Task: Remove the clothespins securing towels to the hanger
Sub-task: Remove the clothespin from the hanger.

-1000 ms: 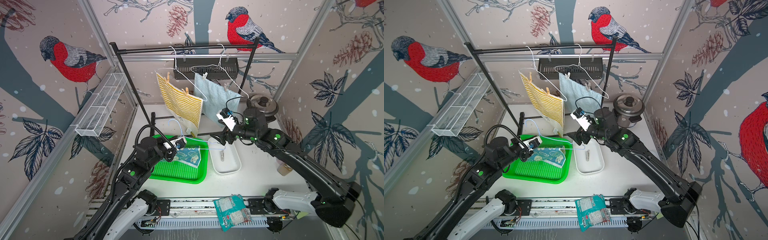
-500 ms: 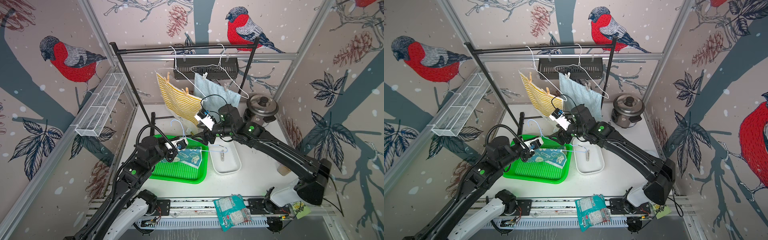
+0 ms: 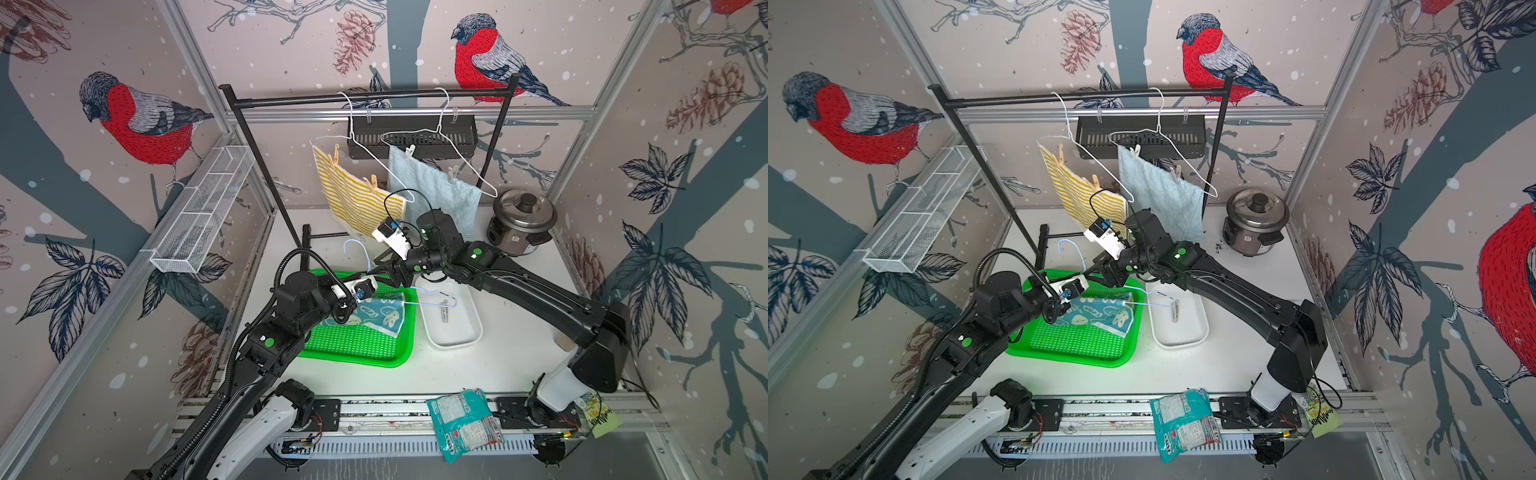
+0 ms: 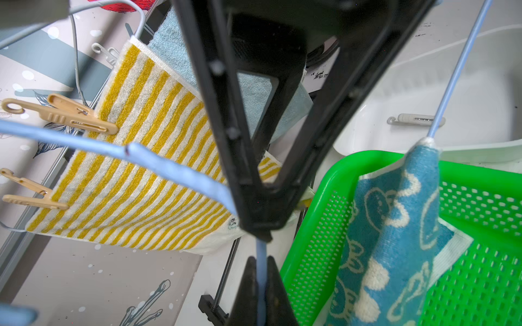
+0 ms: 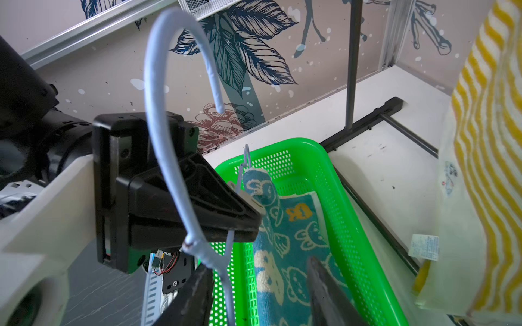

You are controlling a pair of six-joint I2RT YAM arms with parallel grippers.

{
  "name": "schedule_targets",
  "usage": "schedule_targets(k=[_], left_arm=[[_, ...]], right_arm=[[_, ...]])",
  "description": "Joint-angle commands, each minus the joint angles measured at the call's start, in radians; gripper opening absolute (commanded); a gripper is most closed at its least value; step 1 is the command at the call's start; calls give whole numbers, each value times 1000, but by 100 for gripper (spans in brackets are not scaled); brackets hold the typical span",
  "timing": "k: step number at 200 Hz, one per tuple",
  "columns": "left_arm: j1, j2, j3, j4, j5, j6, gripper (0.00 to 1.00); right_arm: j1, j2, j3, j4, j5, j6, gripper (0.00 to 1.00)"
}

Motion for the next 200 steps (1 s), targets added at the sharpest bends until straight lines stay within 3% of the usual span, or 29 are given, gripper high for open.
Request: schedule_targets(k=[1, 51, 83, 113, 122, 151, 200], left_arm=[[0, -1, 2, 54, 18, 2, 0], [1, 0, 2, 53, 13, -3, 0], [0, 5, 11, 50, 12, -26, 0], [0, 8, 33, 40, -11, -70, 0], [0, 8, 41, 37, -24, -88, 7], [0, 3, 82, -12, -55, -163, 48], [1, -81, 123, -81, -142, -378, 70]], right_arm=[[5, 15, 12, 56, -64, 42, 47], [15, 20, 4, 76, -92, 48, 30], [17, 13, 1, 66, -104, 36, 4], [12, -10, -28, 88, -77, 25, 2], [11, -17, -39, 104, -71, 25, 2], [13, -35, -75, 146, -33, -2, 1], [-7, -56, -133, 197, -13, -67, 1]])
